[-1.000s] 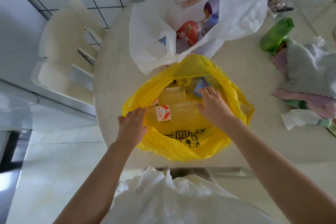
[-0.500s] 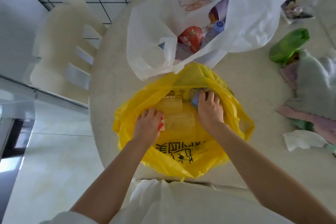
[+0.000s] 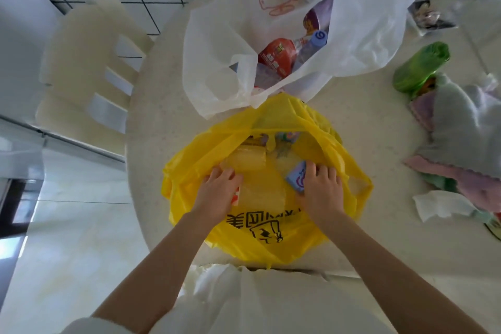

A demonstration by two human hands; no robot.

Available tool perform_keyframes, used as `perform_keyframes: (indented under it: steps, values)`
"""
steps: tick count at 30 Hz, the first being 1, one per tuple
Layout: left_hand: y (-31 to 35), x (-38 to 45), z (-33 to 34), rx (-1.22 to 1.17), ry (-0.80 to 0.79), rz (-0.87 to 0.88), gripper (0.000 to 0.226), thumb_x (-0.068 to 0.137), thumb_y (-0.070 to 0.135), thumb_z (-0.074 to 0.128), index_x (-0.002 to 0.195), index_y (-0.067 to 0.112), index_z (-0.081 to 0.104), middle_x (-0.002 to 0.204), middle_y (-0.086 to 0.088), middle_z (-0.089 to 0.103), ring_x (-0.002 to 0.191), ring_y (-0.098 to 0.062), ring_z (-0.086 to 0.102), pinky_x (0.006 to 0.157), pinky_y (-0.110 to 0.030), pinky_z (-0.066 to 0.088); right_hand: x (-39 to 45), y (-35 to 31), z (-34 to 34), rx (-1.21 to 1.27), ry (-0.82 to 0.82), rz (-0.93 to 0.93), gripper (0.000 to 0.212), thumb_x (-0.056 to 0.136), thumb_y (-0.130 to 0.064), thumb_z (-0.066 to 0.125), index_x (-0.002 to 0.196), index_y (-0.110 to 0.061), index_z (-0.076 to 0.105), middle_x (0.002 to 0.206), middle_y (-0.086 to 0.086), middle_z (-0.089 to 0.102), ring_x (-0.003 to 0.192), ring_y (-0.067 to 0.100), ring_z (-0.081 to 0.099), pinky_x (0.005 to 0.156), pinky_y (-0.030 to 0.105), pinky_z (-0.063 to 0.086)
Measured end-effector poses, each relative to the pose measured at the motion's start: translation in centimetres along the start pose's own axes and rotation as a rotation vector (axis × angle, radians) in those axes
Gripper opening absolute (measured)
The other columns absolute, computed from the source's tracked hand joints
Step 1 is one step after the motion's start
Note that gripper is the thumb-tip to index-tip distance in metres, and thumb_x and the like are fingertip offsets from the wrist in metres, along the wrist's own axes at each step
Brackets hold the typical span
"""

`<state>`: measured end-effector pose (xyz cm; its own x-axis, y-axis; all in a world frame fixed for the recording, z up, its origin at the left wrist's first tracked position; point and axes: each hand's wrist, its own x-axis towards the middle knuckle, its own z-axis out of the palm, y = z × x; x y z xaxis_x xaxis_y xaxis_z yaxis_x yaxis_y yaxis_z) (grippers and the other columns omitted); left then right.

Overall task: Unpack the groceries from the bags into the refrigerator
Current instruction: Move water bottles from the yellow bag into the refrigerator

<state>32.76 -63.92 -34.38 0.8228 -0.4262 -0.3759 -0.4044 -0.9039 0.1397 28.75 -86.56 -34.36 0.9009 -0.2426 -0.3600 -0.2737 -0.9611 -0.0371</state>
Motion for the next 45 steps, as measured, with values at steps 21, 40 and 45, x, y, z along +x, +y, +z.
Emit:
perform_keyframes:
  steps: [21,40,45]
  values:
    - [4.7,-0.6,0.8,-1.602,0.027,-1.293,0.074,0.076,0.026,0.08,0.132,0.008,0.036,0.121,-0.015,0.05,0.109,-0.031,0.054,0.084,-0.037,0.055,0.7,-0.1,0.3,0.302,-0.337,0.096,0.078,0.085,-0.044,0.065,0.14,-0.009,0.022,0.127,0.018,0.052,0.115,0.036,0.054,0.085,0.04,0.048]
    - [6.8,0.6,1.1,-1.69,0.139,-1.345,0.075,0.059,0.021,0.088,0.119,0.018,0.043,0.104,-0.008,0.055,0.094,-0.029,0.059,0.082,-0.047,0.057,0.0,0.9,0.0,0.449,-0.34,0.126,0.075,0.071,-0.052,0.077,0.125,-0.01,0.045,0.103,0.001,0.054,0.088,0.018,0.049,0.07,0.031,0.045]
    - [7.0,-1.4,0.5,-1.791,0.023,-1.189,0.076,0.048,0.021,0.092,0.115,0.015,0.057,0.103,-0.011,0.067,0.092,-0.03,0.066,0.074,-0.044,0.059,-3.0,0.5,-1.0,0.624,-0.278,0.179,0.08,0.064,-0.045,0.083,0.128,-0.014,0.047,0.105,0.001,0.057,0.09,0.018,0.053,0.065,0.025,0.039]
